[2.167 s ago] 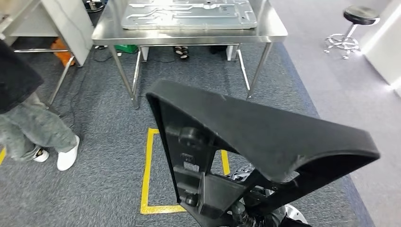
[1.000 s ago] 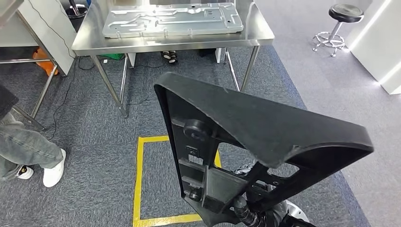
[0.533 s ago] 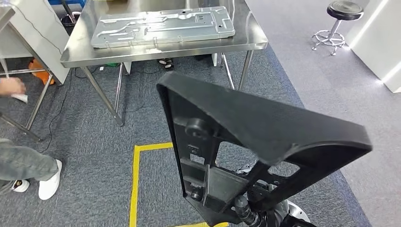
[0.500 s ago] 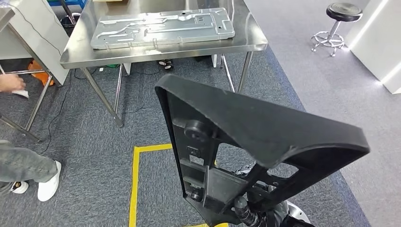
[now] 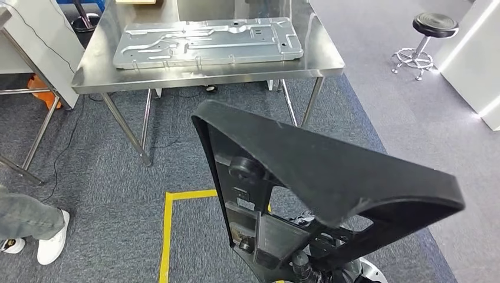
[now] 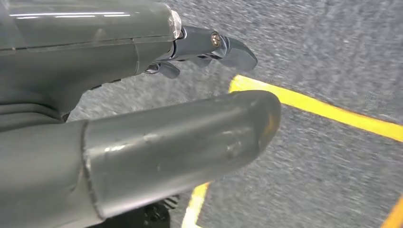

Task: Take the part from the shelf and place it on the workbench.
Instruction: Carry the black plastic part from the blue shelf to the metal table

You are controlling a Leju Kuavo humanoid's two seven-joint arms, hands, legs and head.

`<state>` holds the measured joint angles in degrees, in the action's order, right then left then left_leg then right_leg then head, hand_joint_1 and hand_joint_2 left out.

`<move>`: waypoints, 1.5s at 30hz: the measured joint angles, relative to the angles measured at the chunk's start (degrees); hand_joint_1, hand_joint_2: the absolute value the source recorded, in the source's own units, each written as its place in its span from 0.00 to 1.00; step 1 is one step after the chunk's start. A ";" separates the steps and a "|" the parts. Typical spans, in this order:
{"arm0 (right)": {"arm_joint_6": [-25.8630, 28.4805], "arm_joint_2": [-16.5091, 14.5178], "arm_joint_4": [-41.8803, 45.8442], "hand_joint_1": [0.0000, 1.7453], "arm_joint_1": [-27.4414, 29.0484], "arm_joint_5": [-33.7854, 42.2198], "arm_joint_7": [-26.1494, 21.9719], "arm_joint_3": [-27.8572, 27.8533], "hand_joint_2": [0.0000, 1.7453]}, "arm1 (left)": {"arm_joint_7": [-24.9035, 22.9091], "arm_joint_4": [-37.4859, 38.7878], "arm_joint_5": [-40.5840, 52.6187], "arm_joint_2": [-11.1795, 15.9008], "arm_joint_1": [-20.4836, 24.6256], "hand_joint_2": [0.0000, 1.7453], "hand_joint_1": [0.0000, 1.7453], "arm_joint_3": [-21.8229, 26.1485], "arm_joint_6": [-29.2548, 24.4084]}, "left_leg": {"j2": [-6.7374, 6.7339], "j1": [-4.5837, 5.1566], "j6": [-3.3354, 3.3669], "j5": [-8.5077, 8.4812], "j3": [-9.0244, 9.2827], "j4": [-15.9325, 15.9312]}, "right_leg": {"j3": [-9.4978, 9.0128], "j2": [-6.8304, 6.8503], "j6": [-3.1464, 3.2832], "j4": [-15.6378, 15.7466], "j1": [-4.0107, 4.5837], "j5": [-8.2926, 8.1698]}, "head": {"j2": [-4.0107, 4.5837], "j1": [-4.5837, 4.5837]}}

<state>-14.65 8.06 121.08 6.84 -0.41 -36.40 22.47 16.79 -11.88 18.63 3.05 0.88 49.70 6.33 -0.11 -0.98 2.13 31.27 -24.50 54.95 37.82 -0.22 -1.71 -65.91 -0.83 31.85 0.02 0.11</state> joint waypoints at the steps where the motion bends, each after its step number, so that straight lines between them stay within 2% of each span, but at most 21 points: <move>1: 0.17 0.08 -0.03 1.00 0.06 0.00 0.22 0.00 1.00 | 0.08 0.00 0.05 -0.02 0.07 0.00 0.00 0.03 0.05 | 0.08 -0.07 -0.26 0.70 1.12 -0.28 | -0.12 0.15 0.24 3.43 0.16 -3.68 | 0.00 0.00; 3: 0.53 0.30 -0.09 1.00 0.21 -0.34 0.74 -0.01 1.00 | 0.33 0.00 0.19 -0.03 0.22 0.00 0.00 0.08 0.14 | 0.18 -0.08 -1.00 1.67 3.26 -1.41 | -0.59 0.41 1.09 7.59 0.53 -8.28 | 0.00 0.00; 7: 1.55 0.52 -0.03 1.00 0.20 -2.04 1.13 -0.03 1.00 | 0.72 0.01 0.47 -0.12 0.43 0.00 0.00 0.29 0.19 | 0.20 -0.07 -2.32 1.11 4.28 0.86 | -3.77 0.49 3.09 9.57 0.40 -8.13 | 0.00 0.05; 9: 2.07 0.59 0.01 1.00 0.18 -2.76 1.09 -0.04 1.00 | 0.74 0.01 0.55 -0.14 0.84 0.00 0.00 0.45 0.20 | 0.17 -0.21 -2.37 2.51 0.51 7.36 | -5.27 0.91 3.60 9.94 0.42 -7.34 | 0.00 0.05; 11: 2.52 0.76 -0.03 1.00 0.13 -3.40 1.19 -0.04 1.00 | 0.74 0.01 0.59 -0.16 0.77 0.00 0.00 0.69 0.21 | 0.16 -0.18 -2.37 6.25 -5.02 13.42 | -6.52 1.29 3.77 10.01 0.58 -6.06 | 0.00 0.07; 13: 3.06 1.03 -0.16 1.00 0.16 -3.88 1.40 -0.04 1.00 | 0.72 0.01 0.70 -0.16 0.23 0.00 0.00 0.92 0.21 | 0.15 -0.13 -2.25 8.94 -8.47 13.92 | -8.22 1.38 3.68 10.01 0.81 -4.52 | 0.00 0.07; 14: 3.29 1.15 -0.26 1.00 0.16 -3.88 1.49 -0.04 1.00 | 0.71 0.01 0.81 -0.16 0.01 0.00 0.00 0.98 0.21 | 0.14 -0.07 -2.00 7.82 -9.24 12.05 | -9.24 1.44 3.60 10.01 0.93 -3.71 | 0.00 0.07; 18: 3.49 1.28 -0.74 1.00 0.11 -2.77 1.67 -0.03 1.00 | 0.73 0.01 1.13 -0.10 -0.78 0.00 0.00 1.20 0.20 | -0.25 0.98 -0.33 -5.48 -9.92 3.23 | -12.54 1.59 2.68 10.02 1.22 -0.85 | 0.00 0.04; 20: 3.47 1.32 -0.80 1.00 0.06 -2.55 1.80 -0.02 1.00 | 0.74 0.01 1.14 -0.11 -0.67 0.00 0.00 1.25 0.21 | -0.03 1.00 0.23 -5.45 -8.86 2.54 | -13.20 1.40 1.95 9.16 1.21 -0.54 | 0.00 0.04; 23: 3.46 1.35 -0.77 1.00 -0.14 -2.47 1.83 -0.02 1.00 | 0.76 0.01 1.13 -0.11 -0.09 0.00 0.00 1.29 0.21 | 0.37 0.73 1.07 -4.54 -6.82 2.09 | -9.70 1.01 1.09 2.14 0.98 0.07 | 0.00 0.04; 26: 3.46 1.40 -0.84 1.00 -0.08 -2.43 1.85 -0.02 1.00 | 0.75 0.01 1.13 -0.13 0.03 0.00 0.00 1.34 0.21 | 0.70 0.78 1.35 -2.94 -5.29 2.06 | -1.95 0.67 0.45 -7.03 0.59 4.75 | 0.00 0.03; 28: 3.46 1.43 -0.86 1.00 -0.03 -2.43 1.87 -0.02 1.00 | 0.74 0.01 1.13 -0.17 -0.06 0.00 0.00 1.34 0.21 | 1.10 0.73 1.14 -1.48 -3.44 2.02 | 0.82 0.62 0.38 -6.77 0.52 5.91 | 0.00 0.04; 29: 3.46 1.45 -0.88 1.00 -0.02 -2.43 1.87 -0.02 1.00 | 0.74 0.01 1.13 -0.20 -0.07 0.00 0.00 1.34 0.21 | 1.28 0.69 1.00 -0.67 -2.27 1.92 | 1.11 0.59 0.56 -4.23 0.58 4.20 | 0.00 0.04; 31: 3.48 1.54 -0.99 1.00 0.04 -2.43 1.90 -0.02 1.00 | 0.74 0.04 1.13 -0.43 -0.06 0.00 0.00 1.36 0.21 | 1.62 0.61 0.70 0.81 -0.36 1.44 | 1.32 0.40 1.42 2.65 0.97 -3.63 | 0.00 0.02; 33: 3.52 1.66 -1.09 1.00 0.17 -2.43 2.01 -0.03 1.00 | 0.75 0.05 1.13 -0.68 0.08 0.00 0.00 1.39 0.19 | 1.95 0.62 0.15 1.73 1.32 0.57 | 1.22 -0.14 2.41 6.95 1.50 -9.19 | 0.00 -0.03; 36: 3.67 1.78 -1.02 1.00 -0.01 -2.40 2.17 -0.03 1.00 | 0.85 0.02 1.20 -0.69 0.28 0.00 0.00 1.42 0.22 | 1.79 0.75 -0.74 1.05 2.80 2.01 | -1.30 -0.54 3.58 8.82 1.26 -9.13 | 0.00 -0.07; 38: 3.90 1.79 -0.98 1.00 -0.17 -2.36 2.20 -0.02 1.00 | 0.94 0.01 1.35 -0.67 0.55 0.00 0.00 1.45 0.32 | 1.19 0.64 -1.26 1.44 -0.13 7.74 | -3.16 -0.37 4.09 9.25 0.93 -8.28 | 0.00 -0.04; 40: 4.11 1.80 -0.98 1.00 -0.19 -2.36 2.22 -0.02 1.00 | 0.99 0.01 1.49 -0.66 0.69 0.00 0.00 1.54 0.38 | 0.82 0.36 -1.93 4.49 -4.82 13.97 | -4.50 -0.24 4.26 9.27 0.91 -6.94 | 0.00 -0.03; 42: 4.28 1.81 -0.98 1.00 -0.17 -2.37 2.25 -0.02 1.00 | 0.97 0.01 1.61 -0.64 0.48 0.00 0.00 1.70 0.38 | 0.67 0.03 -2.52 7.70 -8.27 15.74 | -6.18 -0.32 4.06 9.19 0.78 -5.38 | 0.00 -0.02; 44: 4.40 1.82 -0.98 1.00 -0.17 -2.37 2.27 -0.02 1.00 | 0.94 0.01 1.75 -0.64 0.27 0.00 0.00 1.88 0.38 | 0.48 -0.28 -2.71 6.08 -9.43 11.91 | -8.34 -0.41 3.64 9.05 0.58 -3.56 | 0.00 -0.01; 45: 4.44 1.82 -0.99 1.00 -0.18 -2.37 2.27 -0.02 1.00 | 0.94 0.02 1.84 -0.64 0.15 0.00 0.00 1.96 0.38 | 0.33 -0.39 -2.64 2.42 -9.60 8.83 | -9.38 -0.40 3.38 9.01 0.53 -2.66 | 0.00 -0.02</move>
<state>-10.22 9.88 120.09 6.66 -2.78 -34.13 22.45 17.73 -11.86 20.47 2.40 1.03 51.66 6.70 0.22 -1.37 -0.51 33.68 -34.10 63.78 28.44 -0.62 1.67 -56.91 -0.29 29.19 0.02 0.09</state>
